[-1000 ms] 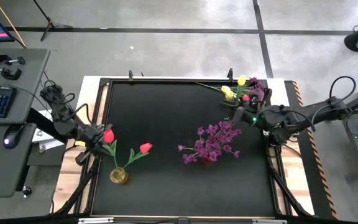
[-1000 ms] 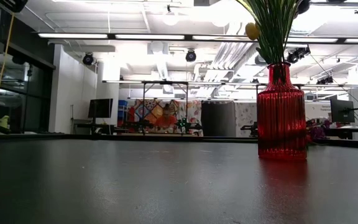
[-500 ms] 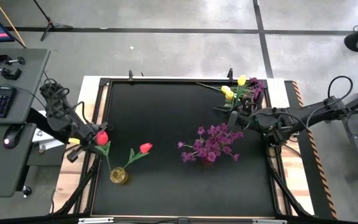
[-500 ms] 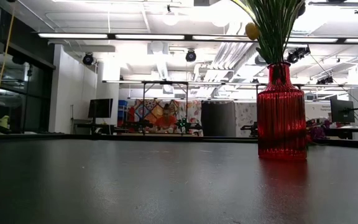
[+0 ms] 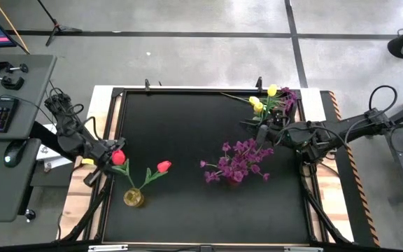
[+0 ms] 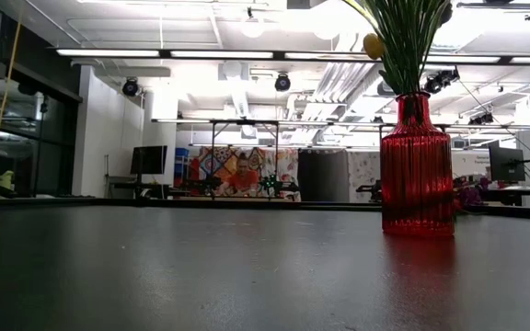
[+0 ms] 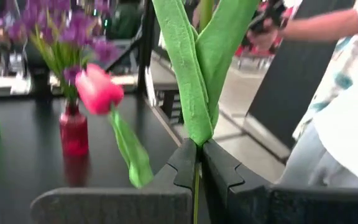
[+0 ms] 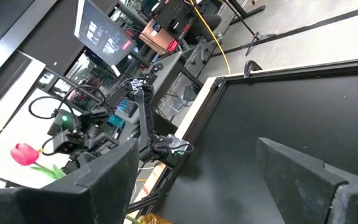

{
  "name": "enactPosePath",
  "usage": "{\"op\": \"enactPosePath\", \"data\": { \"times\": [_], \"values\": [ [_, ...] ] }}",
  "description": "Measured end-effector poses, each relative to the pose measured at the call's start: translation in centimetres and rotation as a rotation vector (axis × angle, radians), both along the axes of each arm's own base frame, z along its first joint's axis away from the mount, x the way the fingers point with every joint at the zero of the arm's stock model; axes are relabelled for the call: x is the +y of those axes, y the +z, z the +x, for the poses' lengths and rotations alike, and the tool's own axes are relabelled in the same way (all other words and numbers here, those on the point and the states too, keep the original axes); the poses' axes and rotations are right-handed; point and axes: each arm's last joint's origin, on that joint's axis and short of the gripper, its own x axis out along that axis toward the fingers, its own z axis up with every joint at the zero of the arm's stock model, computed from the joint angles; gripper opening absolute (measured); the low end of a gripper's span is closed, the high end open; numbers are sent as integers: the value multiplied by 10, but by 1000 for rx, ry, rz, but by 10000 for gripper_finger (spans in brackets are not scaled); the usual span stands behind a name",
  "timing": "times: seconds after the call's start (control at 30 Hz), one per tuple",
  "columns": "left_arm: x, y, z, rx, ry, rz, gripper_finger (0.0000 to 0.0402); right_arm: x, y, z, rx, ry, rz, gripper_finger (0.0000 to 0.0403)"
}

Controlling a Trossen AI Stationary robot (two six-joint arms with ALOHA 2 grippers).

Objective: Sort flowers into vase by color
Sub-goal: Put the left pink tulip into the yellow flower vase

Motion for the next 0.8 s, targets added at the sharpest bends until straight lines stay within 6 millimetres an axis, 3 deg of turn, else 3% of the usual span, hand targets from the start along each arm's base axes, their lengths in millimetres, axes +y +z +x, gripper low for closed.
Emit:
{"op": "enactPosePath", "data": {
  "times": [0.5,0.8],
  "values": [
    [5,14,-6,13,-32,-17,0,1,0,0,2,31,6,312],
    [5,7,-5,126,-13,-8,0,1,0,1,3,46,10,312]
  ]
}}
